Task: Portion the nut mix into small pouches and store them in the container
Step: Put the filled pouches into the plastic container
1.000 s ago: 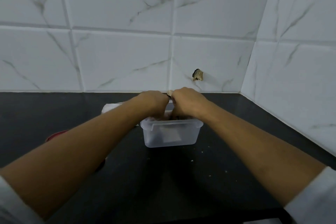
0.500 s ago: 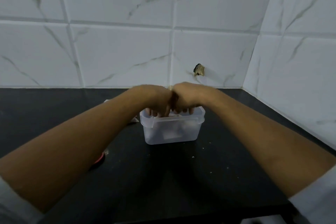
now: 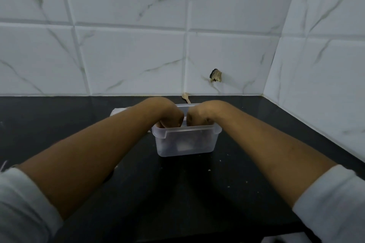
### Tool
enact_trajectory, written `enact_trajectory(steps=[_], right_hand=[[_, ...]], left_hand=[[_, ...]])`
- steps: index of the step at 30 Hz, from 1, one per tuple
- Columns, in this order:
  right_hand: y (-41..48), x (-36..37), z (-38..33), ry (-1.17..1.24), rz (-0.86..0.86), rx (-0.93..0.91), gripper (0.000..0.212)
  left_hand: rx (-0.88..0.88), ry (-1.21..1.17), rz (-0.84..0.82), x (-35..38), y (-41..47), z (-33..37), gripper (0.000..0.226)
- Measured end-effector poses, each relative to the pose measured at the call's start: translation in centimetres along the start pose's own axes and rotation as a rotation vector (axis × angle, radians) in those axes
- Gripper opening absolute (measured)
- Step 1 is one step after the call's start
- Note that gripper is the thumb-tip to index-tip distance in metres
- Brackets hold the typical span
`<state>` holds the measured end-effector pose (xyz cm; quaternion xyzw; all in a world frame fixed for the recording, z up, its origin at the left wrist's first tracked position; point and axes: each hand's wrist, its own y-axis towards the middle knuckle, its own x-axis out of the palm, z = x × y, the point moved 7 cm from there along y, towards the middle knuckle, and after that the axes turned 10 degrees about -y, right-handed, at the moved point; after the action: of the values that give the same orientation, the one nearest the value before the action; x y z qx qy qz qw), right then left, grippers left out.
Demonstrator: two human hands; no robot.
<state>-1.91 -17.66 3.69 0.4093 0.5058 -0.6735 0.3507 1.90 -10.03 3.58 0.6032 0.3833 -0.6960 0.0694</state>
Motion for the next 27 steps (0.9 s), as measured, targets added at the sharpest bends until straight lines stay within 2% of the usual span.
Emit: enact_trajectory(steps=[3, 6, 11, 14, 17, 20, 23, 25, 27], right_hand=[[-0.8, -1.1, 0.8, 0.139, -0.013, -0.017, 0.025], [-2.2, -4.2, 1.9, 0.291, 0.139, -0.013, 0.019], [-2.9, -9.4, 0.8, 0.359, 0.388, -0.080, 0.017], [-1.2, -10.7, -2.7, 0.330, 0.471, -0.158, 0.013], [1.5, -11.0, -6.4, 0.259, 0.538, -0.227, 0.015], [4.8, -9.7, -9.4, 0.213, 0.485, -0.255, 0.019], [7.5, -8.0, -11.1, 0.177, 0.399, -0.259, 0.025], [8.6, -7.3, -11.8, 0.156, 0.371, -0.261, 0.032], [8.9, -6.9, -12.4, 0.147, 0.364, -0.272, 0.041]], left_hand=[[0.044, -0.212, -0.011, -1.1, -1.3, -0.4, 0.028], [0.127, -0.463, 0.117, -3.9, -3.2, -2.5, 0.020], [0.102, -0.603, 0.326, -5.9, -5.3, -9.7, 0.013], [0.027, -0.677, 0.427, -4.1, -5.2, -14.7, 0.014], [-0.050, -0.637, 0.507, -1.6, -4.4, -18.2, 0.017], [-0.126, -0.513, 0.590, 0.8, -3.1, -20.4, 0.037], [-0.145, -0.560, 0.603, 2.7, -1.7, -21.4, 0.059], [-0.135, -0.579, 0.625, 3.1, -1.2, -21.7, 0.059], [-0.106, -0.570, 0.676, 2.9, -1.4, -21.8, 0.044]])
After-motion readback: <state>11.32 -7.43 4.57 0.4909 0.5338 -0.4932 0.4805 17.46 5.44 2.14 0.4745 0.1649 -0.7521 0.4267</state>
